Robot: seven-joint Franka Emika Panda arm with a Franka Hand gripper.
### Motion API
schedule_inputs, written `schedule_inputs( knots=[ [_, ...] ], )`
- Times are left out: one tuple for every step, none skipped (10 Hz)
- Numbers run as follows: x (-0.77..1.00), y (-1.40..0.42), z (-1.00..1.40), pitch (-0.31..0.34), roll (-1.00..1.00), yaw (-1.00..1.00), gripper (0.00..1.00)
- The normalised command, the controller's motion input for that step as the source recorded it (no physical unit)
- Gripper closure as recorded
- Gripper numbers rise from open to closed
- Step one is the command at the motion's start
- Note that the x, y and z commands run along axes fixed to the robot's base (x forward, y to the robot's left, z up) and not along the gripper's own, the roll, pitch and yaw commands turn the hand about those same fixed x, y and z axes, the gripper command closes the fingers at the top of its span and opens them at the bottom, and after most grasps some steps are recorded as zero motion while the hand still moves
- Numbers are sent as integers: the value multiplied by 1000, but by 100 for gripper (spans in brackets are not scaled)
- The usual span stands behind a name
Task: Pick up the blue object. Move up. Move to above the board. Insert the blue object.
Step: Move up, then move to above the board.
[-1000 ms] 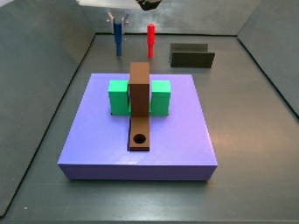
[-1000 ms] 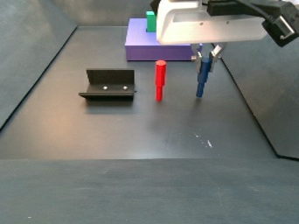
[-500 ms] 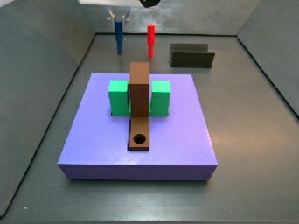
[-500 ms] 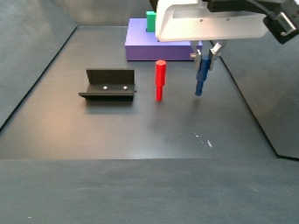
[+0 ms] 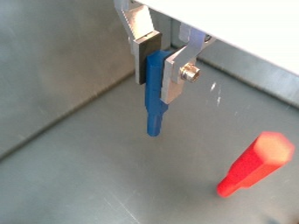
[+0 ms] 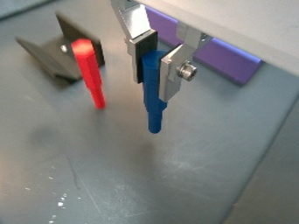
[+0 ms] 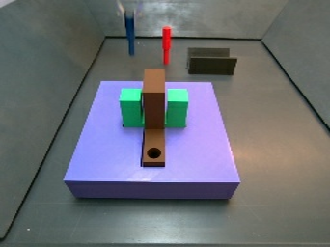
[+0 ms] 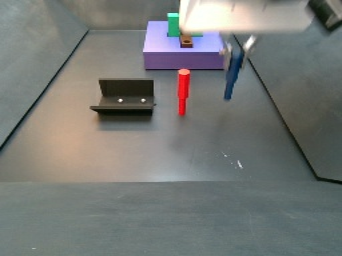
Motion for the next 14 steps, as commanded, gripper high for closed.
schedule_inputs(
  knots=[
    [28, 20, 430, 65, 13, 43, 100],
    [48, 13, 255, 60, 29, 33, 100],
    [0, 0, 1400, 0, 0, 0, 100],
    [-49, -7, 1400, 30, -12, -8, 100],
    [-87, -8, 1400, -3, 13, -4, 100],
    [-19, -3, 1400, 10, 15, 3, 100],
    [22, 0, 876, 52, 13, 4, 100],
    [39, -1, 370, 84, 9, 4, 100],
    [52, -2, 207, 68, 5, 4, 100],
    [440, -1400, 210, 174, 80, -90, 100],
    [435, -1400, 181, 175, 106, -54, 100],
    [448, -1400, 183, 184, 114, -20, 100],
    [481, -1400, 191, 188, -20, -16, 100],
    [485, -1400, 193, 174, -16, -10, 100]
  ],
)
